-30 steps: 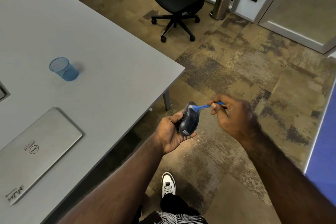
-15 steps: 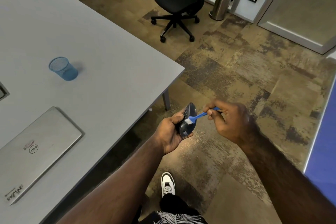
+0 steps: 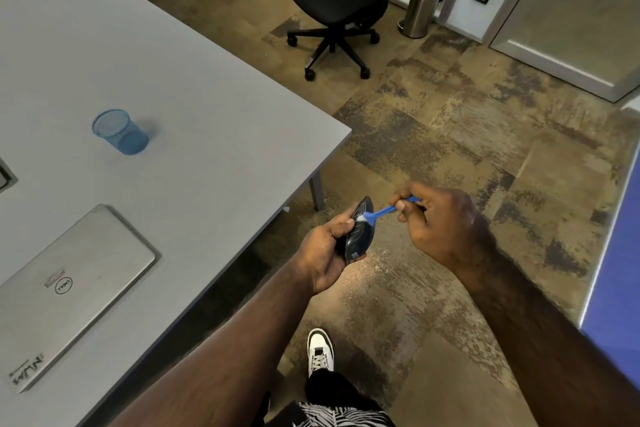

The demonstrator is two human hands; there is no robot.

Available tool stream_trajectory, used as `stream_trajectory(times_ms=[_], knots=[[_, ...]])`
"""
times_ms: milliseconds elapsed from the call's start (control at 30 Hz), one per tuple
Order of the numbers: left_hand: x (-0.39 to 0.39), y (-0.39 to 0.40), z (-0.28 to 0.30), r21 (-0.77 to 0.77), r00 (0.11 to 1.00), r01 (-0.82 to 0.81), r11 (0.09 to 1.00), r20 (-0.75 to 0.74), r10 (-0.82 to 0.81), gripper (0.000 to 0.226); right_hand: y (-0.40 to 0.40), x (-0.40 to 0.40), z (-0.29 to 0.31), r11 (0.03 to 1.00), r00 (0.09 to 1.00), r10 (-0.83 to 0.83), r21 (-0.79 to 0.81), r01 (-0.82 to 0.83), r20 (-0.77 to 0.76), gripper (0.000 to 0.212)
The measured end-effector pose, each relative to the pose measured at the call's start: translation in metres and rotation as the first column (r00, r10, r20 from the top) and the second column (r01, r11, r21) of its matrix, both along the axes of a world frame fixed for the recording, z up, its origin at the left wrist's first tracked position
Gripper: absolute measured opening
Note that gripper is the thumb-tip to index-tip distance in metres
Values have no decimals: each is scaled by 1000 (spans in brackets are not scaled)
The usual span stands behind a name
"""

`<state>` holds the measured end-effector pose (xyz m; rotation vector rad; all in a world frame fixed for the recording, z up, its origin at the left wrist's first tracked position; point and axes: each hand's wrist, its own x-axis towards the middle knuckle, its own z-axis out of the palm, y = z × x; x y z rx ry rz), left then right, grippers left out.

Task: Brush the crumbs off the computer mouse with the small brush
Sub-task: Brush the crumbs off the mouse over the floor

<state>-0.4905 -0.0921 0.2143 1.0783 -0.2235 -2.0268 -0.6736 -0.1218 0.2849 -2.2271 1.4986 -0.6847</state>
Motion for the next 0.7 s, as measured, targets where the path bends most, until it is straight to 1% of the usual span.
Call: stream_trajectory(times_ms=[67,167,233,300,400,467,567,600,633,700], knots=[[1,0,0,-4,1000,6,1000,10,-6,44,-1,1,1,1000,1000,-7,0,7,0,14],[2,1,0,-9,1000,12,1000,7,-12,45,-5,1,2,994,995,-96,-44,96,11,14],[1,0,1,-13,1000,9,1000,16,-9,44,-4,2,2,999,999,-32,-28,32,0,14],[1,0,1,-10,1000,-13,1000,14,13,44,0,3,1,997,998,67,29,-67,19,14],[3,0,1,7,996,-65,998,-63,65,42,6,3,-4,982,987,150,112,-155,54,15],[5,0,1,15,993,-76,997,-90,77,42,8,1,-8,991,994,97,86,-101,55,16],[9,-2,1,22,992,-83,996,-90,85,43,4,-4,-10,996,992,-76,-29,79,104,20],[9,-3,1,26,992,-79,997,-97,81,43,3,-5,-10,993,988,-100,-46,106,122,21],[10,-3,1,26,991,-73,997,-109,75,44,3,-6,-10,994,987,-87,-52,95,135,23],[10,-2,2,24,988,-72,997,-133,75,44,7,-5,-11,999,992,5,-55,2,124,25]])
